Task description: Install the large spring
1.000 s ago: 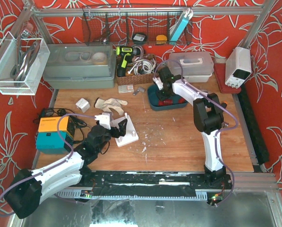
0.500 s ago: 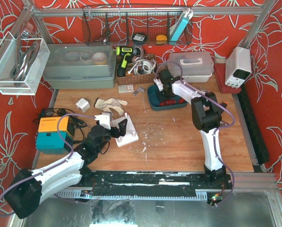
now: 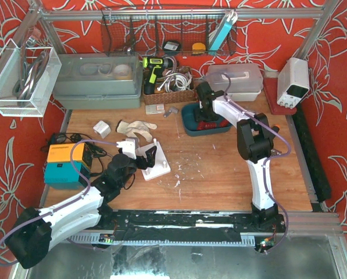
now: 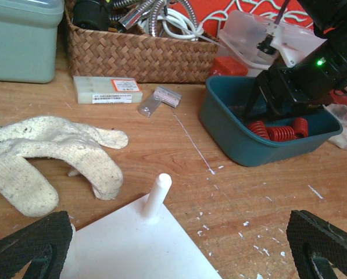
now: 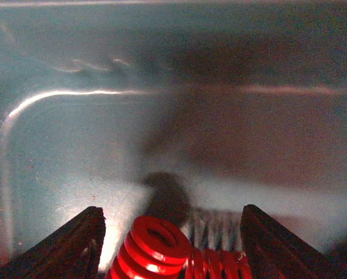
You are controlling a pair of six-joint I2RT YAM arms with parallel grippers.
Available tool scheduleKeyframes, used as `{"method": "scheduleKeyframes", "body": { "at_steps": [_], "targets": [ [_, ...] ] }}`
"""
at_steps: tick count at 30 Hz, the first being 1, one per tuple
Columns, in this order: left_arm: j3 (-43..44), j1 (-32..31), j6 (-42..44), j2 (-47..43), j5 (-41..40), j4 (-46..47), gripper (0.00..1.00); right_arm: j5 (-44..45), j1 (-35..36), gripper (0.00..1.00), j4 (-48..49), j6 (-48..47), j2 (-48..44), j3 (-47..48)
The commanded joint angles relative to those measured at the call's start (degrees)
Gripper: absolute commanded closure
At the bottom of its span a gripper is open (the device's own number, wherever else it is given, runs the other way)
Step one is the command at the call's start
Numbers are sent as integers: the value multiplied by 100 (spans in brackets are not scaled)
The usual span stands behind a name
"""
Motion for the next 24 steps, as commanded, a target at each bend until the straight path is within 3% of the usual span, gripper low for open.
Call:
{"method": "scheduleKeyframes", "body": {
  "at_steps": [1, 4, 8, 12, 24],
  "targets": [
    [-18, -28, -6, -68, -101, 127, 0, 396, 5, 33, -739, 1769, -238, 347],
    [-19, -29, -6, -90, -97, 127, 0, 593, 34, 33, -1511, 2594, -92, 815],
    [-8, -28, -6, -103, -81, 119, 0, 622, 65, 38, -1669, 3181, -91, 849],
    [-18, -28, -4, -149, -96, 92, 0, 422, 124, 44, -1607, 3401, -47, 724],
    [-19, -28, -15, -169, -82, 87, 0, 283, 329, 43, -1588, 3638, 374, 831]
  ]
}}
